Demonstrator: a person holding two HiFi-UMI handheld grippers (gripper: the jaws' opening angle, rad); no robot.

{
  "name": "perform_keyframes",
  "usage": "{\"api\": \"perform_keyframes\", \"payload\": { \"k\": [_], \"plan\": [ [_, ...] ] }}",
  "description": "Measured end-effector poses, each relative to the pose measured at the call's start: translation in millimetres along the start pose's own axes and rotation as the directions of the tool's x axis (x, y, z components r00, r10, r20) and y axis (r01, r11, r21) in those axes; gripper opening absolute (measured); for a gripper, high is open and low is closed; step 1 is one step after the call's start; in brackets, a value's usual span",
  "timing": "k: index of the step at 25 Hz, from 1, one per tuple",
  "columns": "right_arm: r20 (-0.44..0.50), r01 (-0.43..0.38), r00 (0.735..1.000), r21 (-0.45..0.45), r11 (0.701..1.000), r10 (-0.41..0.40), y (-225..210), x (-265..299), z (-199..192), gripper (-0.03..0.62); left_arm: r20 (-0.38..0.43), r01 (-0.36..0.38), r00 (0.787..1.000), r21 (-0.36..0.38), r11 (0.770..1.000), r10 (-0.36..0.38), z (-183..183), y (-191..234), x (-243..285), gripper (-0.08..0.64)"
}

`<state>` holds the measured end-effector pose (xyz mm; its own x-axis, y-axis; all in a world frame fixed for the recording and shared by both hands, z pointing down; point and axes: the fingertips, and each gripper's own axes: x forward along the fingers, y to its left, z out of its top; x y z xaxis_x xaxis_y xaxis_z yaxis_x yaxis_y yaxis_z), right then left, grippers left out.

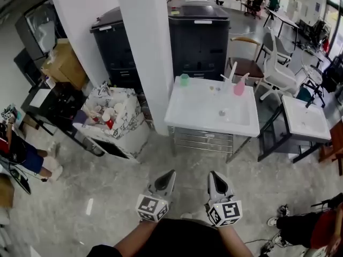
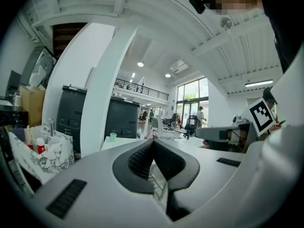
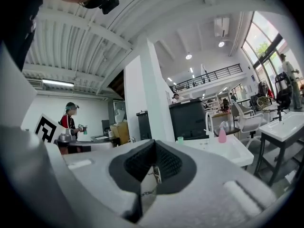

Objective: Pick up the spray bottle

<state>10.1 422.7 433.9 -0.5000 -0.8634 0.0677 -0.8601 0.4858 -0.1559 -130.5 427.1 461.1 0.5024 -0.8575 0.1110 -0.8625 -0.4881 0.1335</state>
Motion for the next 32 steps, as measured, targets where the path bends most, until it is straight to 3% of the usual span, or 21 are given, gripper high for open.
{"api": "perform_keyframes", "payload": {
  "k": [8, 14, 17, 29, 32],
  "plan": [
    [-0.027, 0.036, 0.999, 0.038, 0.999, -0.035, -23.8, 21.2, -18.8, -0.002, -0.022, 0.034, 0.999, 0.03, 0.999, -0.034, -4.1, 10.5, 37.6, 0.014],
    [-0.061, 0.052, 0.997, 0.018, 0.998, -0.051, -41.2, 73.4, -22.9, -0.002, -0.028, 0.056, 0.998, 0.01, 0.998, -0.056, 4.1, 49.9, 82.2, 0.014],
    [-0.076, 0.075, 0.994, 0.022, 0.997, -0.073, -55.3, 107.1, -21.0, -0.002, -0.023, 0.057, 0.998, -0.027, 0.998, -0.057, 16.8, 72.3, 106.6, 0.014],
    [-0.108, 0.156, 0.982, 0.0, 0.988, -0.155, -109.1, 286.3, 9.7, -0.002, -0.033, 0.145, 0.989, -0.023, 0.989, -0.146, 49.2, 193.4, 230.2, 0.014],
    [-0.101, 0.197, 0.976, 0.009, 0.98, -0.195, -116.7, 319.6, 14.7, -0.002, -0.012, 0.187, 0.982, -0.074, 0.98, -0.188, 55.8, 219.4, 256.8, 0.014]
  ]
}}
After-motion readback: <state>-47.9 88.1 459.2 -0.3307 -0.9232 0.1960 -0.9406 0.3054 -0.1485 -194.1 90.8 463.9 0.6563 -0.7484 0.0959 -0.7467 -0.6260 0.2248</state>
